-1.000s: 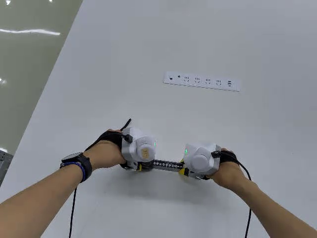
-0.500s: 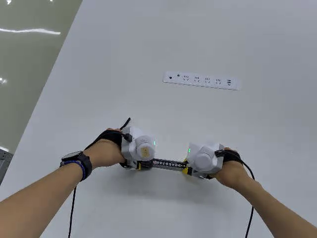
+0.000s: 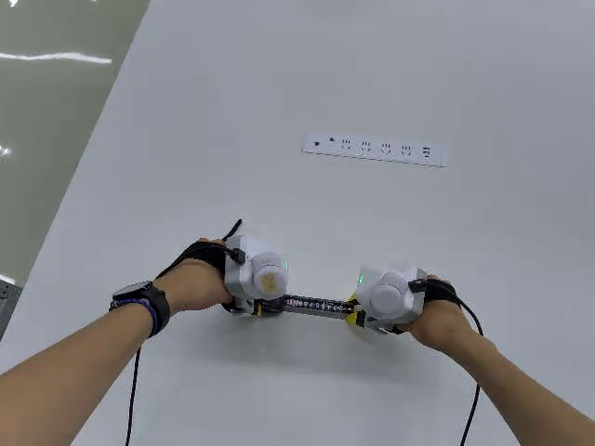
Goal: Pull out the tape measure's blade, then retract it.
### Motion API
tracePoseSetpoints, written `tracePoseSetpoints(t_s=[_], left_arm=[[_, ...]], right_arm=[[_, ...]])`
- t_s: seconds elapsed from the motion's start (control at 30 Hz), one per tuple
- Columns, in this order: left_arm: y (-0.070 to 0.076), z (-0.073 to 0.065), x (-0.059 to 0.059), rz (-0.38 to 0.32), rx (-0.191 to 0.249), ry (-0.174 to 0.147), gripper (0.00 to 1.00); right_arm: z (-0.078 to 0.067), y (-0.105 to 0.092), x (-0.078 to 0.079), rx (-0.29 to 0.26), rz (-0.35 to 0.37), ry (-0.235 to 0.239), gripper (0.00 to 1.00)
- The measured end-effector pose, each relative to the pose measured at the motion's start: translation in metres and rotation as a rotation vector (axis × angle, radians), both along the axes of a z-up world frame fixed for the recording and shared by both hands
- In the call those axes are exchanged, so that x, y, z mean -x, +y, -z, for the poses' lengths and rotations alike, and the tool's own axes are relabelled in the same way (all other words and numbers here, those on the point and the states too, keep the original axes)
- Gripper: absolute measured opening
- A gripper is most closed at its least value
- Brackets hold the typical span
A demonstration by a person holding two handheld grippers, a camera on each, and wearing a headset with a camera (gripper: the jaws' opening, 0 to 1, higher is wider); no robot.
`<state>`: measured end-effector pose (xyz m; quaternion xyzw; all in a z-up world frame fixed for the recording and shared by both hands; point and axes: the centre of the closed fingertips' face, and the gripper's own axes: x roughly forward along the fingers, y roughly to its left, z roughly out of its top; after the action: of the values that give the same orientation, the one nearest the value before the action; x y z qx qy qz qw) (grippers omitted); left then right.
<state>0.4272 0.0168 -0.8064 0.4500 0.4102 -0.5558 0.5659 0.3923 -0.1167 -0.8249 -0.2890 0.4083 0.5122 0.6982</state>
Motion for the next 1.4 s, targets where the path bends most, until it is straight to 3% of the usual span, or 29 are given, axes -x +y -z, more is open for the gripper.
tracePoseSetpoints(t_s=[1.4], left_arm=[[0.000, 0.000, 0.000, -0.004, -0.011, 0.001, 0.36]], right_arm=[[-0.001, -0.035, 0.005, 0.019, 0.026, -0.006, 0.12]])
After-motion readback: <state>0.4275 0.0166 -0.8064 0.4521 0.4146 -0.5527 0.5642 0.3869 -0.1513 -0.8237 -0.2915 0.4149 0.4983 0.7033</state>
